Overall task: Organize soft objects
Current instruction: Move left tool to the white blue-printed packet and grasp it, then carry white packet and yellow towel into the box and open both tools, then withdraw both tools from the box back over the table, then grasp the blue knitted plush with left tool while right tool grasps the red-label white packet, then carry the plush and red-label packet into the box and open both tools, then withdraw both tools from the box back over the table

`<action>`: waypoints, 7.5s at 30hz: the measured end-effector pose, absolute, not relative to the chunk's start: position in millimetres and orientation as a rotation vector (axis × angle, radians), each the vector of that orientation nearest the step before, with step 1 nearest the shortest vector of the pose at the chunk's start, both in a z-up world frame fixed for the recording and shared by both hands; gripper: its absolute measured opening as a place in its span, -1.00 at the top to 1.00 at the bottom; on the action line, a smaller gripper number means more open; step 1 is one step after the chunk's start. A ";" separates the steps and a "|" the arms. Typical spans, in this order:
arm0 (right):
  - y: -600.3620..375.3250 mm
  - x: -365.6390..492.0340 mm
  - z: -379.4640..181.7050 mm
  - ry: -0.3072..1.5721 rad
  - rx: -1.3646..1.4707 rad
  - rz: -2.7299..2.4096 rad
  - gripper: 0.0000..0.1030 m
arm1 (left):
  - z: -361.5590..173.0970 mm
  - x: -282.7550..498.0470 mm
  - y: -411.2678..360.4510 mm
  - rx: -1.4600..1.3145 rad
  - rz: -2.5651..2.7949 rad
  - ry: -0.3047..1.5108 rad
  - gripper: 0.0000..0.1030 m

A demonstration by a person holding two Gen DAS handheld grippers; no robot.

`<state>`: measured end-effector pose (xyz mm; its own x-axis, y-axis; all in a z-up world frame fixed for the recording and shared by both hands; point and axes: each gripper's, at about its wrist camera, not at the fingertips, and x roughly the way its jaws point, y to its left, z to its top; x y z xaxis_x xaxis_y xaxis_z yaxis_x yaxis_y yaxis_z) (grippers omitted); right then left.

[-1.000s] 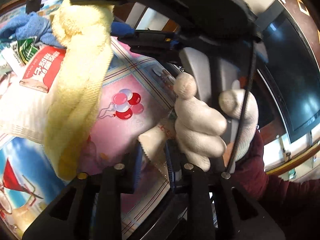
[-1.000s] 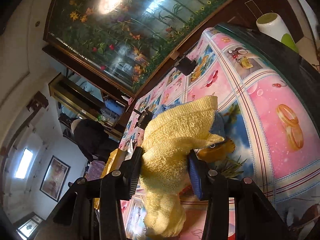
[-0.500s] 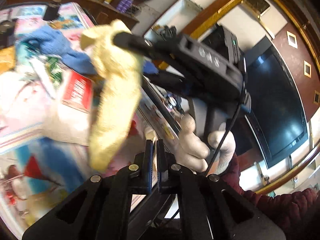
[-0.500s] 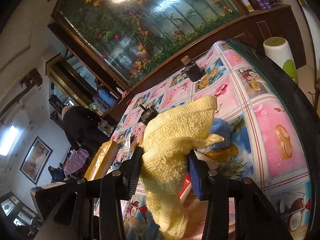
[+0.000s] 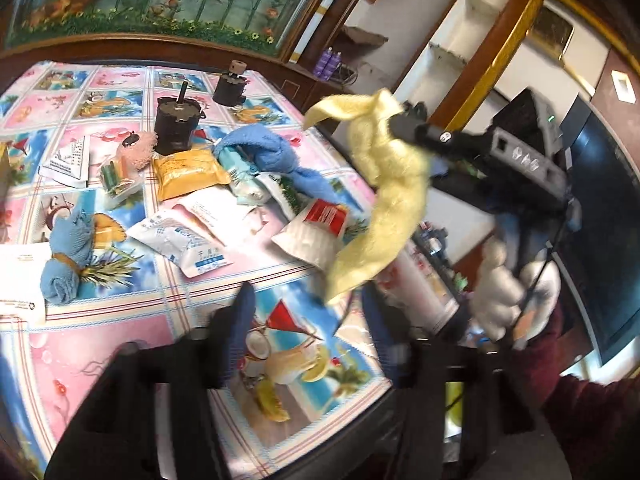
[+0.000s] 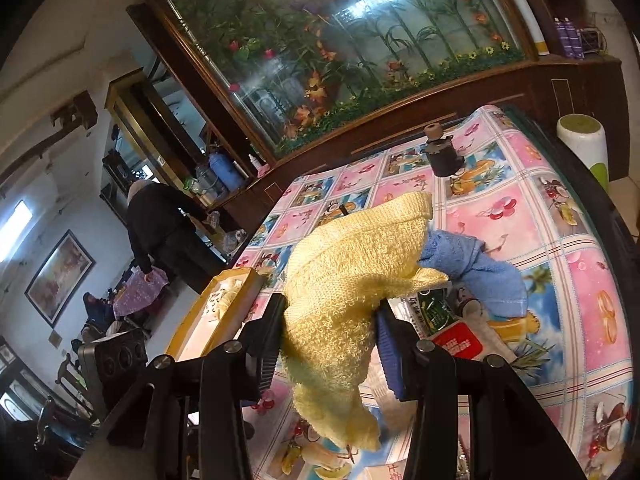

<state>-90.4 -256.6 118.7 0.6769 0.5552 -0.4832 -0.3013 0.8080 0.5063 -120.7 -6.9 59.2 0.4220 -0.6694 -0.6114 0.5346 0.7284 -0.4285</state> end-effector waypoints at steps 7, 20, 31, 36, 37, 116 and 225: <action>-276.8 -102.3 122.4 0.661 0.399 0.460 0.13 | 60.1 -78.6 44.6 -0.227 -0.552 0.868 -0.19; -286.6 -100.1 98.5 0.681 0.419 0.484 0.13 | 50.2 -34.5 58.7 -0.186 -0.450 0.917 -0.42; -275.1 -95.6 81.7 0.733 0.411 0.502 0.13 | 13.7 -29.2 -33.1 0.102 -0.422 0.993 -0.47; -261.2 -96.0 80.3 0.746 0.385 0.521 0.13 | 22.2 -32.1 -20.4 -0.006 -0.475 0.978 0.38; -258.8 -96.1 81.3 0.744 0.379 0.524 0.13 | 26.4 -33.8 -15.1 -0.025 -0.475 0.964 0.38; -268.5 -71.0 67.4 0.823 0.341 0.310 -0.40 | 48.4 -42.3 70.0 0.011 -0.236 0.941 -0.46; -133.2 -75.4 62.6 0.910 0.275 0.497 -0.03 | 79.0 -118.4 190.0 -0.394 -0.202 0.797 -0.43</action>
<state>-75.4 -133.2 62.6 0.5118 0.5209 -0.6832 -0.2934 0.8534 0.4308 -118.4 190.0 79.0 0.6848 -0.3212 -0.6541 0.0287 0.9088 -0.4163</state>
